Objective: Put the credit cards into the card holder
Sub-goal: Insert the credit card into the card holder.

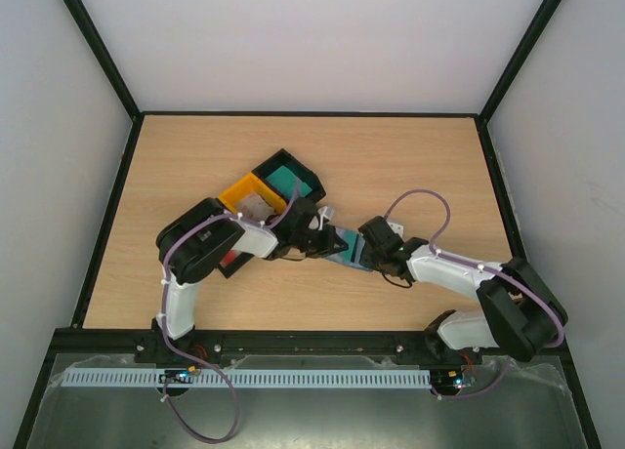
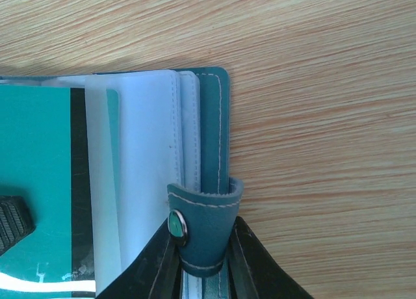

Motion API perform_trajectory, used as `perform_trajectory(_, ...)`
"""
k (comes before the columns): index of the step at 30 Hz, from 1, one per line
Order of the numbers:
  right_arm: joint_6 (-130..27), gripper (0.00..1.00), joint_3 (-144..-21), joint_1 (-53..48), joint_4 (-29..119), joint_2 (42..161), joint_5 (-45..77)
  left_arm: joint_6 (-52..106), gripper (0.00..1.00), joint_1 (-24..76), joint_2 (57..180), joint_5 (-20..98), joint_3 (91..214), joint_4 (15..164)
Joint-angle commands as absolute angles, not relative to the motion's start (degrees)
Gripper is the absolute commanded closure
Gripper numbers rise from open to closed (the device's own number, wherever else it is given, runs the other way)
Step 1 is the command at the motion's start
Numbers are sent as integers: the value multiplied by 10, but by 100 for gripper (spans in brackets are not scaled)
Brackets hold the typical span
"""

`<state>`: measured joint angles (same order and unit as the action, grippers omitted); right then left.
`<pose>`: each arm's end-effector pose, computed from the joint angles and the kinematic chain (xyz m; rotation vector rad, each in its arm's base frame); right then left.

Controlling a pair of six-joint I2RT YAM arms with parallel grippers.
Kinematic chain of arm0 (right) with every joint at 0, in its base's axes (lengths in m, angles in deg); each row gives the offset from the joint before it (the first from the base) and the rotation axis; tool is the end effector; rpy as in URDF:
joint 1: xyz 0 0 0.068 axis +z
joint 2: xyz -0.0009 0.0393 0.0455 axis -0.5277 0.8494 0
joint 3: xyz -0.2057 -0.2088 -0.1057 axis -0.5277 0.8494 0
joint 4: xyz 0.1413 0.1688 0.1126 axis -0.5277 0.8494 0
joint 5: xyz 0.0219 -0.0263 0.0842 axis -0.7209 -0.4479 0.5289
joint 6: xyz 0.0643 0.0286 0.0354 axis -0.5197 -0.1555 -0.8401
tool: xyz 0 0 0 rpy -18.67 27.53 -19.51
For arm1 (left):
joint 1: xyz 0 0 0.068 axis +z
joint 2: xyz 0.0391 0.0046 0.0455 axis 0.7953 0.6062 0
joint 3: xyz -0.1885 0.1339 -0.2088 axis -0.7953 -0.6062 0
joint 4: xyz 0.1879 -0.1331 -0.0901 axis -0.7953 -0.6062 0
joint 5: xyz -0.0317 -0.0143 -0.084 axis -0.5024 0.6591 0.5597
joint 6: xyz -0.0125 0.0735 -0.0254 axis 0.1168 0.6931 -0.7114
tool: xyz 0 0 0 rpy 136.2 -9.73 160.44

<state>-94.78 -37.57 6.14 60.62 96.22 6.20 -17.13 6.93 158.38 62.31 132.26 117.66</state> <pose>0.1740 0.1329 0.1642 0.3055 2.7046 0.4534 0.2657 -0.3233 0.1406 0.1604 2.5075 -1.4982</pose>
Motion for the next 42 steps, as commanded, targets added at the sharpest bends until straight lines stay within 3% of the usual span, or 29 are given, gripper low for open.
perform_trajectory(1, -956, 82, -360, 66, 602, 959, 75, -164, 95, 53, 1615, 623, 1338, 1153)
perform_trajectory(18, -977, 77, -334, 66, 546, 942, 127, -105, 82, 27, 1629, 636, 1383, 1092)
perform_trajectory(36, -1015, 57, -328, 66, 603, 841, 29, -27, 80, 8, 1636, 627, 1441, 1001)
perform_trajectory(42, -1050, 42, -320, 65, 635, 799, -16, -22, 80, 8, 1636, 623, 1446, 991)
